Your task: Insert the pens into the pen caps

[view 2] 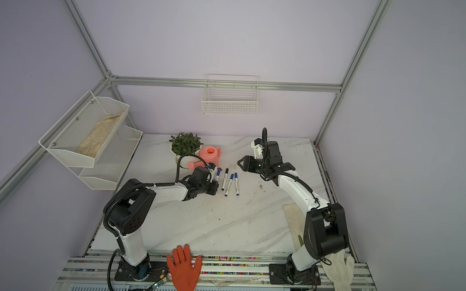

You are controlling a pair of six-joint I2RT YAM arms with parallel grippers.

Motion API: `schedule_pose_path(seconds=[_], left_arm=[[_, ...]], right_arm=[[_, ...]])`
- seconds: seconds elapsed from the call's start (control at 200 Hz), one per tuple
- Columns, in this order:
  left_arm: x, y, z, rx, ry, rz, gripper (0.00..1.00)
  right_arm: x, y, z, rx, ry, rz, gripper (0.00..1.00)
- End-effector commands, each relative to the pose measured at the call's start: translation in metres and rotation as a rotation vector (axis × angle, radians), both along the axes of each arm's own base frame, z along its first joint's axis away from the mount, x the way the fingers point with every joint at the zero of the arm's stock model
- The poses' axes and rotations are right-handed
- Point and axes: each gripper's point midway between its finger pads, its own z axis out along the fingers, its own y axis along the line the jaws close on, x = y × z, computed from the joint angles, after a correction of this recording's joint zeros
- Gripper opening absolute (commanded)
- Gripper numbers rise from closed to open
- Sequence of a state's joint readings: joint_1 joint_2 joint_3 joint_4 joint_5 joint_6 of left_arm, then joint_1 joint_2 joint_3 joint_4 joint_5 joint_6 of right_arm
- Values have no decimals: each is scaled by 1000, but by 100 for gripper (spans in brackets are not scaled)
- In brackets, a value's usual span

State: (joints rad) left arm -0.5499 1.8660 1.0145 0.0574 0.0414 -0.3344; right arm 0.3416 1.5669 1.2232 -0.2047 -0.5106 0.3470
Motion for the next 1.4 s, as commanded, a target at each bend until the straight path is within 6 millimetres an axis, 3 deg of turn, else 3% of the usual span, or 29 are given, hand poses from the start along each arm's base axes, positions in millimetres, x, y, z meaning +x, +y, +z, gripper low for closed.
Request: schedule_pose_path(seconds=[0.0, 0.38, 0.79, 0.965, 1.04, 1.095, 1.205, 1.3, 1.395], left_arm=[[22, -14, 27, -56, -31, 10, 6], [24, -15, 6, -19, 57, 30, 20], [27, -18, 8, -35, 61, 31, 24], [29, -12, 29, -52, -10, 54, 25], [32, -6, 52, -72, -86, 81, 27], [32, 1, 71, -82, -147, 107, 34], [26, 20, 106, -108, -269, 172, 40], [15, 49, 129, -133, -369, 285, 45], [1, 93, 144, -117, -475, 450, 53]], right_arm=[[-2, -5, -4, -18, 10, -15, 53], [-3, -9, -5, -20, 12, -21, 51], [-5, -12, -6, -25, 10, -26, 51], [-4, -13, -9, -32, 13, -31, 51], [-2, -15, -11, -41, 12, -46, 51], [1, -18, -11, -52, 2, -69, 51], [16, -43, -11, -138, -53, -203, 51], [35, -95, -6, -284, -149, -472, 53], [38, -151, 5, -388, -283, -765, 54]])
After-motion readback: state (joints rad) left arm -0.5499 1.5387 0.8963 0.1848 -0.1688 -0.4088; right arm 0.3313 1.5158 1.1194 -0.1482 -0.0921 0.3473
